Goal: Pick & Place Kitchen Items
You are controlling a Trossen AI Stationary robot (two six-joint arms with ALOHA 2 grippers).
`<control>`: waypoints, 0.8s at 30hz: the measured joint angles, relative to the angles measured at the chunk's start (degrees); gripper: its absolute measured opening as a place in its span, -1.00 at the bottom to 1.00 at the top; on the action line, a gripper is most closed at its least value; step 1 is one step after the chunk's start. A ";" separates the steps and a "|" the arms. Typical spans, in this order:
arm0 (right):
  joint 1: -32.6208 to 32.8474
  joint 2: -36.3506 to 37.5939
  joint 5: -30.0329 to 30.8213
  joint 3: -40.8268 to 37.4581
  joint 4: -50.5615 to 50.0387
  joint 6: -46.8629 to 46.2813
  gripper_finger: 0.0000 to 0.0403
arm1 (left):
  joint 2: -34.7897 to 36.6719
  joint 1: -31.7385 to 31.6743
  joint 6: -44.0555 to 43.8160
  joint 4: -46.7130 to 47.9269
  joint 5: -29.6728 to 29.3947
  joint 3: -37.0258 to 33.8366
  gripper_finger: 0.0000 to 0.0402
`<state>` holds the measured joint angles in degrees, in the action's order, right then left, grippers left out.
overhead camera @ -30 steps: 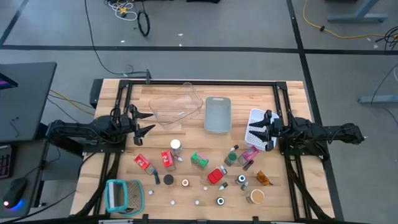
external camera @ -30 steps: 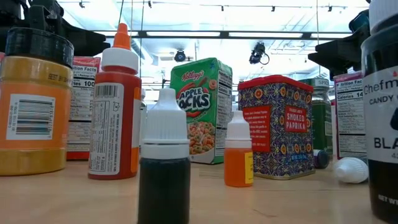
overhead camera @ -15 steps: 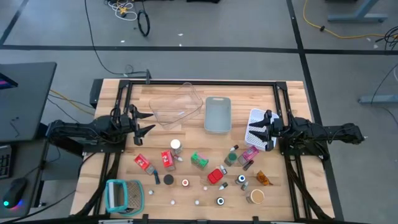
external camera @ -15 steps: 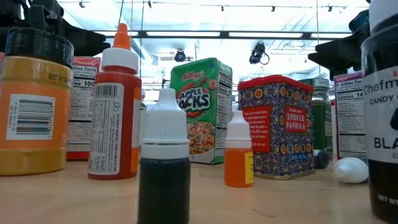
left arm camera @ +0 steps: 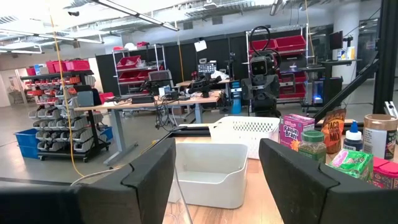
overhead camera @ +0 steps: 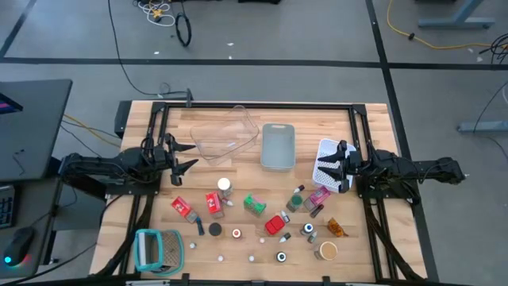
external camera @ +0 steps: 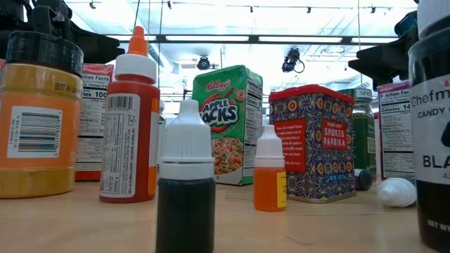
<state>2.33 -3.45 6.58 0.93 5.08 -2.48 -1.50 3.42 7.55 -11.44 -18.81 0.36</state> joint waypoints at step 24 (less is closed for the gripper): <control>0.01 0.01 0.02 0.00 -0.01 1.63 -0.21 | 0.02 0.02 -6.94 -2.80 1.38 0.02 0.21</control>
<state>2.34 -3.44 6.60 0.93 5.07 -0.85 -1.48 3.44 0.61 -14.24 -17.43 0.38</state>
